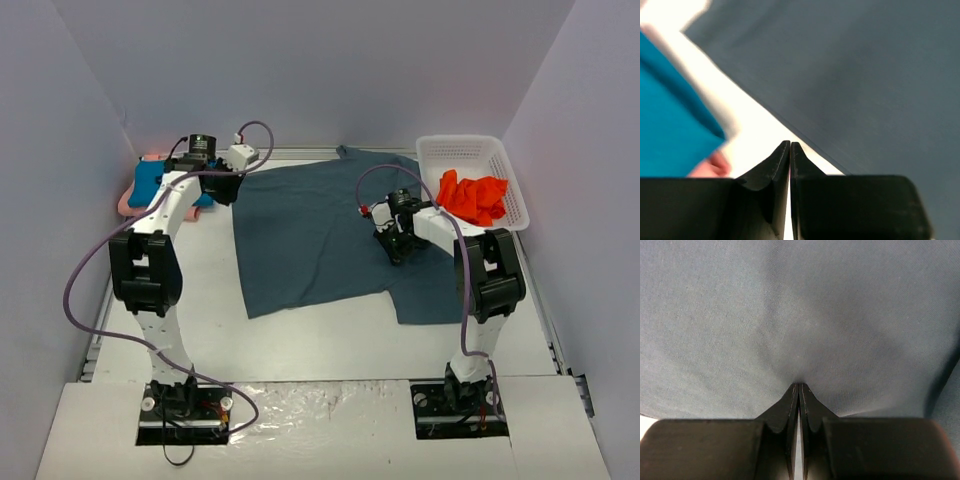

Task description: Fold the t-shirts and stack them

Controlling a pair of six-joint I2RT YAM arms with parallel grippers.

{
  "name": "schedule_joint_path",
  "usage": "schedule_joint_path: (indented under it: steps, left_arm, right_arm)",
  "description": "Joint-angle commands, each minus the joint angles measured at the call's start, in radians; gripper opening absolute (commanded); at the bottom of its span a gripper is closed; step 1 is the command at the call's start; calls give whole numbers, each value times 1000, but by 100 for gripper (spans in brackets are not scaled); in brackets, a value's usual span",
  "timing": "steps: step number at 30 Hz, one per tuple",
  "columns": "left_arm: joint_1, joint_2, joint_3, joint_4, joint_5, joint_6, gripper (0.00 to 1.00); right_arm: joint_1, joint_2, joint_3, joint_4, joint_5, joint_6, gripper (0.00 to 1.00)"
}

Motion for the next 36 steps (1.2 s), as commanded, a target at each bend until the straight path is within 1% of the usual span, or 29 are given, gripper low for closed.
schedule_joint_path:
  steps: [1,2,3,5,6,9,10,11,12,15,19,21,23,29,33,36]
  left_arm:
    - [-47,-92,-163,-62,78,34,3]
    - [-52,-142,-205,-59,74,40,3]
    - [-57,-165,-284,-33,70,34,3]
    - [-63,-231,-351,-18,73,34,3]
    - [-64,-251,-412,10,64,25,3]
    - [-72,-307,-478,31,51,44,3]
    - [-72,-311,-480,24,50,49,6]
    - [-72,-310,-475,1,51,60,14]
    - [-72,-307,-460,-16,59,67,18]
    - [-77,-292,-443,-77,102,90,20]
    - [-103,-269,-466,-108,134,115,20]
    - [-118,-253,-471,-125,159,130,20]
    - [-132,-226,-471,-149,173,149,19]
    - [-196,-173,-480,-220,166,205,12]
    - [-238,-140,-509,-219,92,209,10]
    - [-239,-103,-515,-215,64,198,7]
  right_arm:
    - [12,57,-62,-68,-10,-17,2]
    - [12,43,-59,-72,-12,-20,10]
    - [12,26,-55,-84,-13,-22,16]
    - [12,-31,-35,-104,-33,-27,23]
    - [12,-52,-27,-130,-44,-30,29]
    - [14,-138,11,-193,-75,-51,38]
    - [14,-155,14,-201,-67,-56,38]
    - [11,-171,14,-206,-44,-59,39]
    - [7,-201,11,-206,-34,-62,41]
    - [-8,-247,-4,-206,2,-71,43]
    - [-39,-290,-27,-201,13,-77,44]
    - [-58,-306,-41,-190,20,-79,42]
    - [-74,-315,-52,-166,26,-74,38]
    - [-115,-310,-93,-95,5,-50,35]
    - [-115,-280,-105,-83,25,-36,34]
    - [-115,-267,-114,-75,33,-34,33]
